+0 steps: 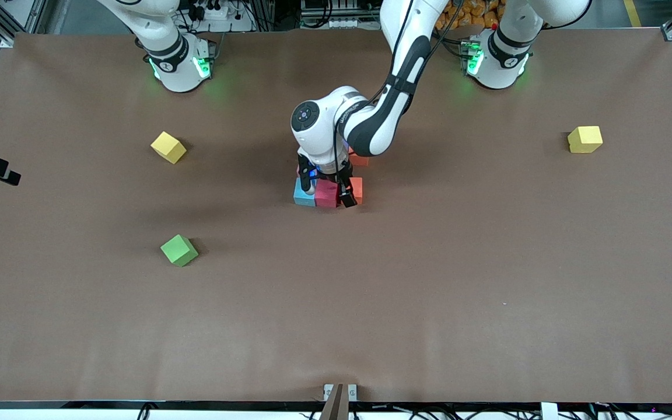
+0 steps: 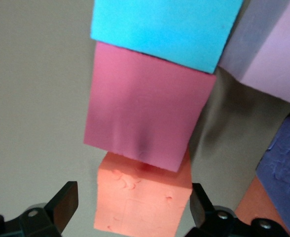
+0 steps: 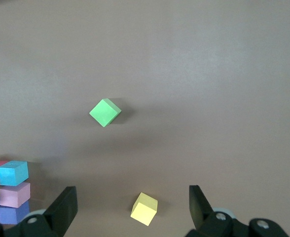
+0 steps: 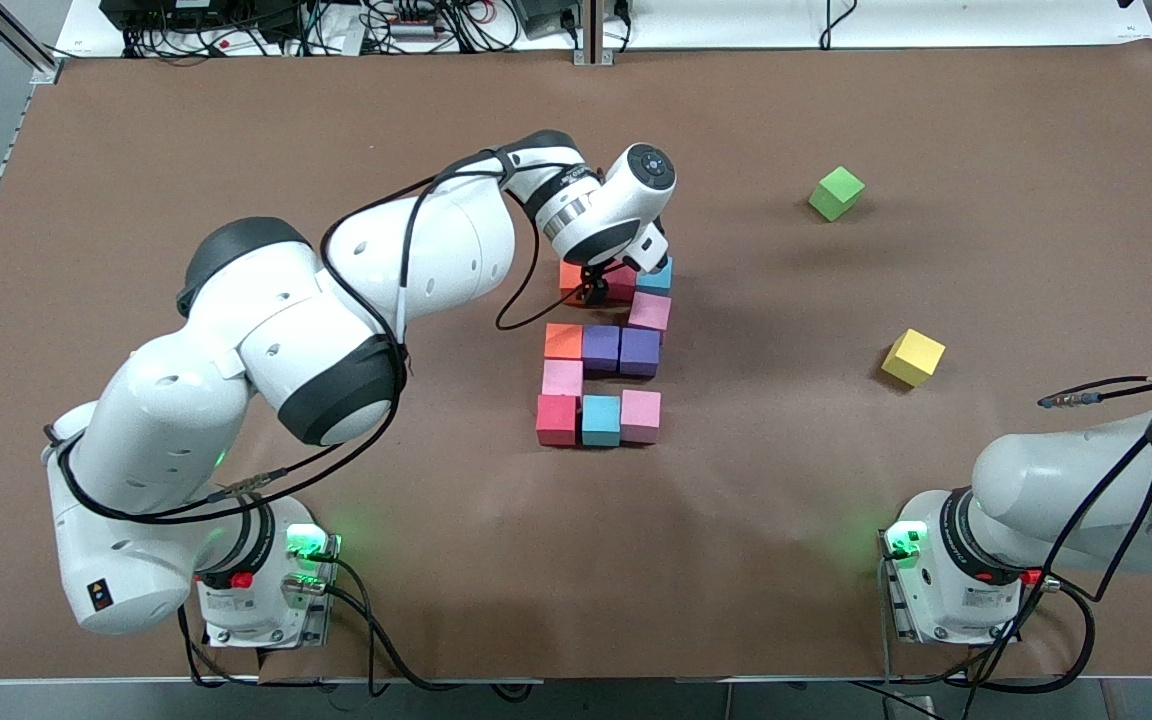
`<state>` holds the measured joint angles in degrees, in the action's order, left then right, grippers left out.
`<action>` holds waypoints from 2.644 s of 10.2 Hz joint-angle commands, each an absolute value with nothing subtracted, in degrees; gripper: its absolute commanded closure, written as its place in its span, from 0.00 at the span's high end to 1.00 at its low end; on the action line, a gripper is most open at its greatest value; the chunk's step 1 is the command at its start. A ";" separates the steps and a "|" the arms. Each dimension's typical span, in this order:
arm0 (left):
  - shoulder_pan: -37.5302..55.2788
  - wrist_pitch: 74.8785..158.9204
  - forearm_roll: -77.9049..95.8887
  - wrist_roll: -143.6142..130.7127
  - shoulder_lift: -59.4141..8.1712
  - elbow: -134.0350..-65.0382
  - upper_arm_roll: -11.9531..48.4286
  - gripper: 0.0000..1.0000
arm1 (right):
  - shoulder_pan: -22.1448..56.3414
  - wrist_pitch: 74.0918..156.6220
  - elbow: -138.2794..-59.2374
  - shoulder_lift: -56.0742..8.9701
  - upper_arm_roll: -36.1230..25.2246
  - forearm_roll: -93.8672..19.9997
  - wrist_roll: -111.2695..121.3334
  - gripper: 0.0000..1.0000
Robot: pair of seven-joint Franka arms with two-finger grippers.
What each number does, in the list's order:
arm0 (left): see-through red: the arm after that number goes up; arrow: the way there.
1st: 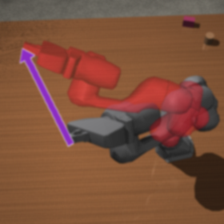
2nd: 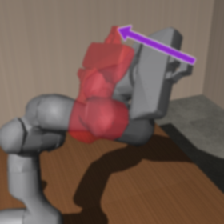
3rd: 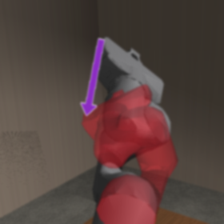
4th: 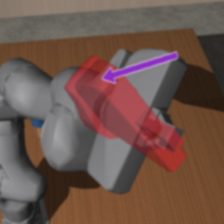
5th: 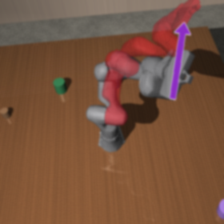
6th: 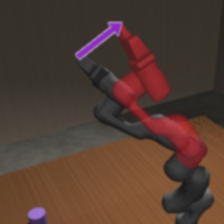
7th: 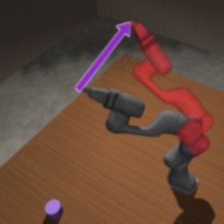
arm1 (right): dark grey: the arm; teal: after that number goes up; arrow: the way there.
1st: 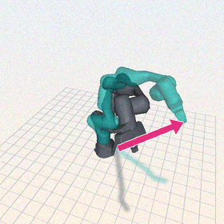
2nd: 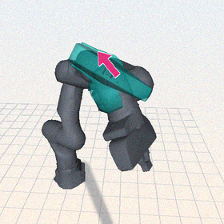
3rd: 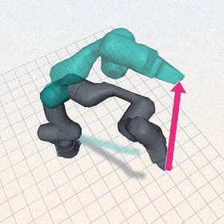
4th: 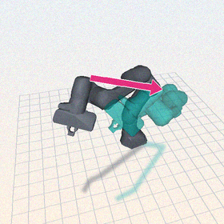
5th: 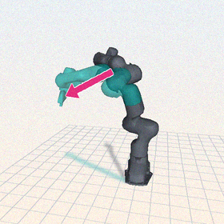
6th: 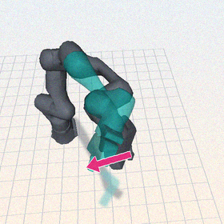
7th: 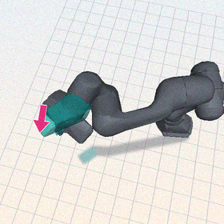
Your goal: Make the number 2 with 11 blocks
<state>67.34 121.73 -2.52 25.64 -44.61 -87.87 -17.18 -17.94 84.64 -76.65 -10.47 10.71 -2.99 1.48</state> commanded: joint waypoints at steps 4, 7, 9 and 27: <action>68.38 119.89 -4.13 24.52 -40.97 -87.89 -18.81 1.00 | -17.67 84.20 -75.23 -11.16 10.99 -1.85 0.26 1.00; 68.20 112.87 -4.04 23.73 -36.23 -87.89 -18.90 1.00 | -17.58 84.20 -75.23 -11.16 10.99 -1.85 0.26 1.00; 67.85 108.57 -4.04 23.73 -32.71 -87.72 -20.47 1.00 | -17.58 84.20 -75.23 -11.16 10.99 -1.85 0.26 1.00; 26.91 99.68 -2.82 20.30 -5.46 -87.80 -21.36 1.00 | -16.97 85.08 -74.97 -11.16 10.99 -2.55 0.35 1.00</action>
